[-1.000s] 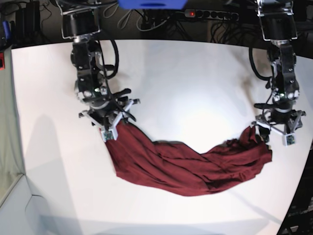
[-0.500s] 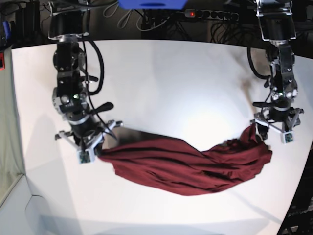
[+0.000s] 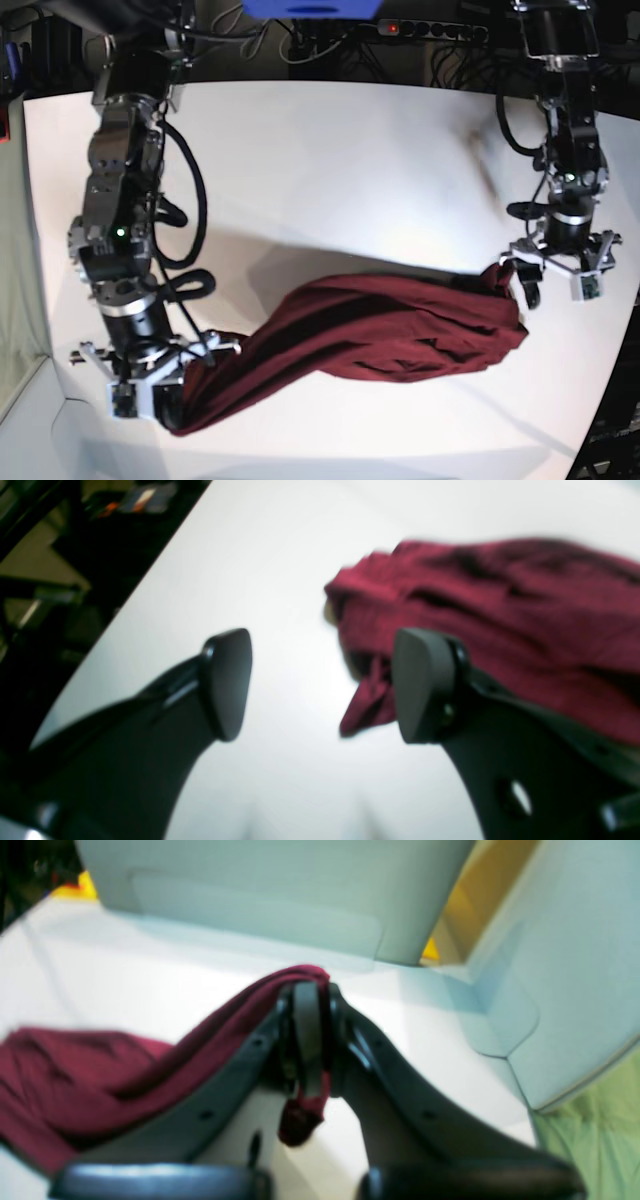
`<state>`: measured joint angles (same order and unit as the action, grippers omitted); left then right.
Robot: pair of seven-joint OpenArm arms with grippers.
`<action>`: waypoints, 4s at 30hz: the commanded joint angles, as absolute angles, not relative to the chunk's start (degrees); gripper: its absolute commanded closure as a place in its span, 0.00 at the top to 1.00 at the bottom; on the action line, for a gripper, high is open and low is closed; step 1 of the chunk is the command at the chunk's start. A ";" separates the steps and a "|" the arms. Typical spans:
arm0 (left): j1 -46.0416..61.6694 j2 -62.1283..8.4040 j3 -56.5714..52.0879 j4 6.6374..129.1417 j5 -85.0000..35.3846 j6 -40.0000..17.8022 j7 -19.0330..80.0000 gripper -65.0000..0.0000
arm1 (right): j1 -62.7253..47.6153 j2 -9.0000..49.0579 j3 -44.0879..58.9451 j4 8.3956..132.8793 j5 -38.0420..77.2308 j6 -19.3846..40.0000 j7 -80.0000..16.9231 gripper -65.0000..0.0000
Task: Layout the t-shirt on the table in an organized manner, then fold the t-shirt properly
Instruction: 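Pull the shirt ends apart with both grippers to straighten it, then reach the left gripper across the shirt and grasp its middle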
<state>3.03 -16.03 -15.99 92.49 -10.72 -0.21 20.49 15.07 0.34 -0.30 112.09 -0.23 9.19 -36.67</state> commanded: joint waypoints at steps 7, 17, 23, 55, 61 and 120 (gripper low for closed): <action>2.51 -14.64 -16.22 94.29 -10.59 0.13 19.21 0.66 | 21.76 1.01 -3.21 113.45 -0.22 9.36 -34.24 0.00; -3.65 -11.82 -14.99 93.76 -10.24 0.04 19.30 0.66 | 7.52 2.33 -3.30 113.54 -0.31 9.36 -33.71 0.00; -13.05 -11.47 -4.79 84.00 -10.15 0.04 19.30 0.66 | -0.75 4.97 -3.21 113.63 -0.31 9.36 -33.63 0.00; -6.55 -24.22 -3.21 79.25 -10.59 0.04 17.27 0.66 | -17.27 7.34 -14.11 113.10 -0.22 9.36 -33.71 0.00; -6.55 -22.29 -3.91 86.02 -10.68 0.04 19.21 0.66 | -19.82 8.13 -19.47 111.25 -0.22 9.36 -34.15 0.00; -43.56 6.55 48.13 37.05 16.66 -22.20 19.56 0.66 | -22.55 11.03 -19.56 110.02 -0.40 9.36 -34.24 0.32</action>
<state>-41.36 6.09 48.56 36.36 16.49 -22.76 20.14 -22.72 10.96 -19.64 109.12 -0.62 9.23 -35.42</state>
